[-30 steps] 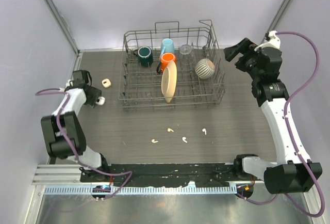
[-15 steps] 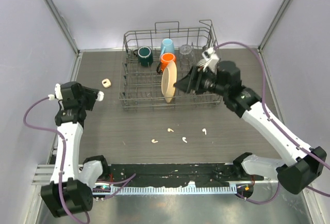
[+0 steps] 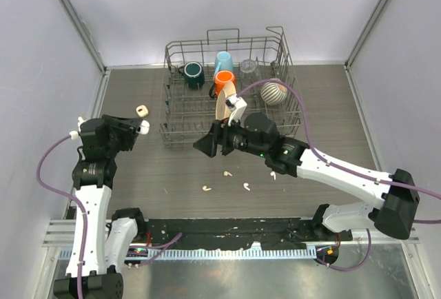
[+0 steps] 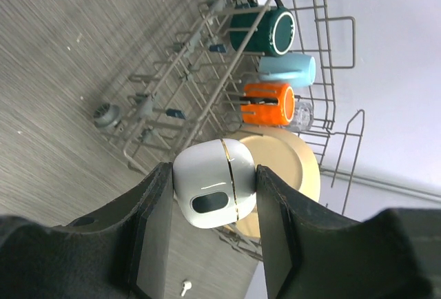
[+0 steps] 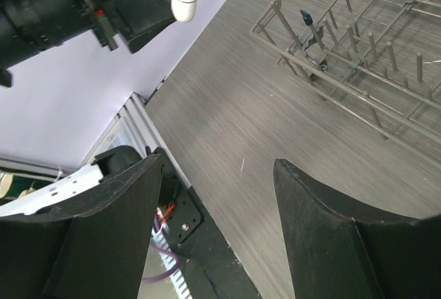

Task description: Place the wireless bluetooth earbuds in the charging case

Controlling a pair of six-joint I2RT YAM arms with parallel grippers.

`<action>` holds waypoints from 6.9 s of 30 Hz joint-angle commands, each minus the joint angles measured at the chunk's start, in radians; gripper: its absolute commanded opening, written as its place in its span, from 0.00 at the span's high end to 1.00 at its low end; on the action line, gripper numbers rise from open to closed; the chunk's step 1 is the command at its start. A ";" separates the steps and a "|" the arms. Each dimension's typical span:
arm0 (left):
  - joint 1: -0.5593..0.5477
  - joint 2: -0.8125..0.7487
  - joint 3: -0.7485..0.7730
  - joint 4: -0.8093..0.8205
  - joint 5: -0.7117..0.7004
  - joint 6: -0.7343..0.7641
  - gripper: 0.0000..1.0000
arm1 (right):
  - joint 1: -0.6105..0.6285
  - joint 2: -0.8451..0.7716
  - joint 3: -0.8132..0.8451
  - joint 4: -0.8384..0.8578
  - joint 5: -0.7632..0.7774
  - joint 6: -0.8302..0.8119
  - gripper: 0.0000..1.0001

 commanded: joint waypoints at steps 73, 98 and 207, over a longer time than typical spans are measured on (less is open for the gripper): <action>-0.095 -0.164 -0.038 0.171 0.074 0.093 0.00 | 0.014 0.446 0.295 0.434 -0.099 -0.043 0.99; -0.109 -0.092 -0.121 0.941 0.758 0.275 0.01 | -0.391 0.131 0.058 0.399 -0.880 0.347 0.99; -0.537 0.049 -0.218 1.110 0.393 0.622 1.00 | -0.245 0.056 0.084 0.072 -0.212 1.145 0.16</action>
